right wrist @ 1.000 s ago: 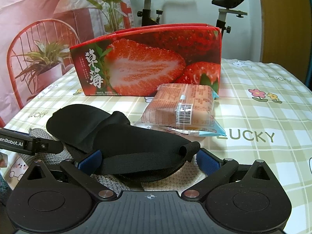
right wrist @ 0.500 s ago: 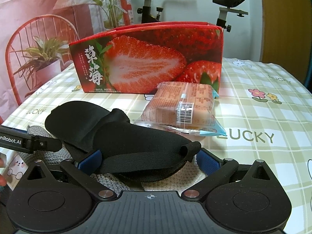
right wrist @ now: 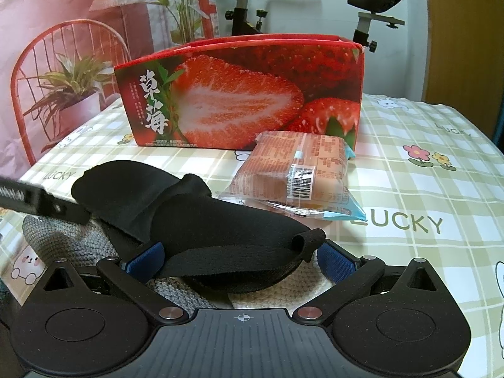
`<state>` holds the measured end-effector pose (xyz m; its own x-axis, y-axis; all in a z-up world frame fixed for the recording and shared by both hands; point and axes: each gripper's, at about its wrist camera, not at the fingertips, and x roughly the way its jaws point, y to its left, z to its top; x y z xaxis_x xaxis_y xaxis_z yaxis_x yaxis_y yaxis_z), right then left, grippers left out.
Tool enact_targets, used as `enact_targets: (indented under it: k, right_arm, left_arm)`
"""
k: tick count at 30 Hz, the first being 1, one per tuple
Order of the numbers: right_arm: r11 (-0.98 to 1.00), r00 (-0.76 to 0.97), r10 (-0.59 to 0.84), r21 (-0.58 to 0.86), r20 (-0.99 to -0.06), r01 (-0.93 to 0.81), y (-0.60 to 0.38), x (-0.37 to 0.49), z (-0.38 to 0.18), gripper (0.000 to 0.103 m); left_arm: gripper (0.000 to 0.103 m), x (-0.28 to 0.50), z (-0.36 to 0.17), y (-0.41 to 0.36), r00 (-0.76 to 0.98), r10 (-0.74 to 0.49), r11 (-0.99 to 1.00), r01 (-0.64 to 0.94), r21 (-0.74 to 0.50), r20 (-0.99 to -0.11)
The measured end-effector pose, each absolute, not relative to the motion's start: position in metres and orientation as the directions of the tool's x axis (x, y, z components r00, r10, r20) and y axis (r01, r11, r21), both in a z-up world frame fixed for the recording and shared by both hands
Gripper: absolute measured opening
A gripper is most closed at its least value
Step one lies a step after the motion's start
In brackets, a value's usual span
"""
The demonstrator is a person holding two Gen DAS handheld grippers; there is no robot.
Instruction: Organize soft objects
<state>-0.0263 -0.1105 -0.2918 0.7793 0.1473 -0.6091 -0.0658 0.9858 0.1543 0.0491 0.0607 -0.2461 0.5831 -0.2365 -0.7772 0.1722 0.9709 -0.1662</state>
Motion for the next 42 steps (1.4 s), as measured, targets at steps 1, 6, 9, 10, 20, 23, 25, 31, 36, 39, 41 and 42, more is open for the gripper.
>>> enact_targets:
  k: [1, 6, 9, 10, 20, 23, 25, 31, 36, 39, 41, 42]
  right_arm:
    - [0.986, 0.780, 0.148, 0.156, -0.608, -0.066, -0.111, -0.026, -0.292, 0.103]
    - [0.986, 0.780, 0.146, 0.156, -0.608, -0.063, -0.110, -0.026, -0.292, 0.103]
    - [0.986, 0.780, 0.144, 0.152, -0.609, -0.063, -0.109, -0.026, -0.292, 0.103]
    - [0.986, 0.779, 0.146, 0.153, -0.609, -0.065, -0.110, -0.026, -0.292, 0.103]
    - [0.987, 0.777, 0.146, 0.148, -0.612, -0.069, -0.109, -0.025, -0.291, 0.103]
    - [0.986, 0.777, 0.147, 0.149, -0.612, -0.068, -0.109, -0.026, -0.291, 0.103]
    - [0.987, 0.777, 0.145, 0.146, -0.613, -0.068, -0.109, -0.026, -0.291, 0.103]
    - [0.987, 0.775, 0.145, 0.143, -0.614, -0.072, -0.109, -0.025, -0.291, 0.103]
    - [0.988, 0.775, 0.141, 0.138, -0.615, -0.071, -0.109, -0.025, -0.291, 0.103]
    - [0.988, 0.775, 0.141, 0.137, -0.616, -0.070, -0.109, -0.025, -0.291, 0.103]
    - [0.988, 0.775, 0.140, 0.136, -0.616, -0.070, -0.108, -0.025, -0.291, 0.103]
    - [0.988, 0.775, 0.139, 0.134, -0.616, -0.070, -0.108, -0.025, -0.291, 0.103]
  left_arm:
    - [0.096, 0.048, -0.239, 0.065, 0.600, -0.250, 0.968, 0.169, -0.185, -0.760]
    - [0.091, 0.056, -0.217, 0.069, 0.645, -0.303, 0.953, 0.205, -0.223, -0.702]
    - [0.075, 0.066, -0.214, 0.064, 0.633, -0.337, 0.942, 0.231, -0.245, -0.697]
    - [0.075, 0.067, -0.213, 0.062, 0.632, -0.348, 0.938, 0.237, -0.254, -0.693]
    - [0.070, 0.069, -0.216, 0.076, 0.645, -0.330, 0.942, 0.178, -0.285, -0.689]
    - [0.068, 0.068, -0.216, 0.083, 0.646, -0.327, 0.942, 0.168, -0.289, -0.690]
    - [0.066, 0.067, -0.215, 0.083, 0.648, -0.330, 0.942, 0.174, -0.288, -0.687]
    - [0.065, 0.064, -0.216, 0.087, 0.655, -0.324, 0.943, 0.161, -0.293, -0.683]
    - [0.061, 0.062, -0.215, 0.090, 0.660, -0.328, 0.939, 0.154, -0.306, -0.676]
    - [0.060, 0.063, -0.212, 0.086, 0.660, -0.343, 0.935, 0.174, -0.309, -0.669]
    - [0.060, 0.066, -0.214, 0.081, 0.649, -0.363, 0.928, 0.188, -0.322, -0.669]
    - [0.060, 0.068, -0.215, 0.078, 0.642, -0.375, 0.924, 0.197, -0.329, -0.669]
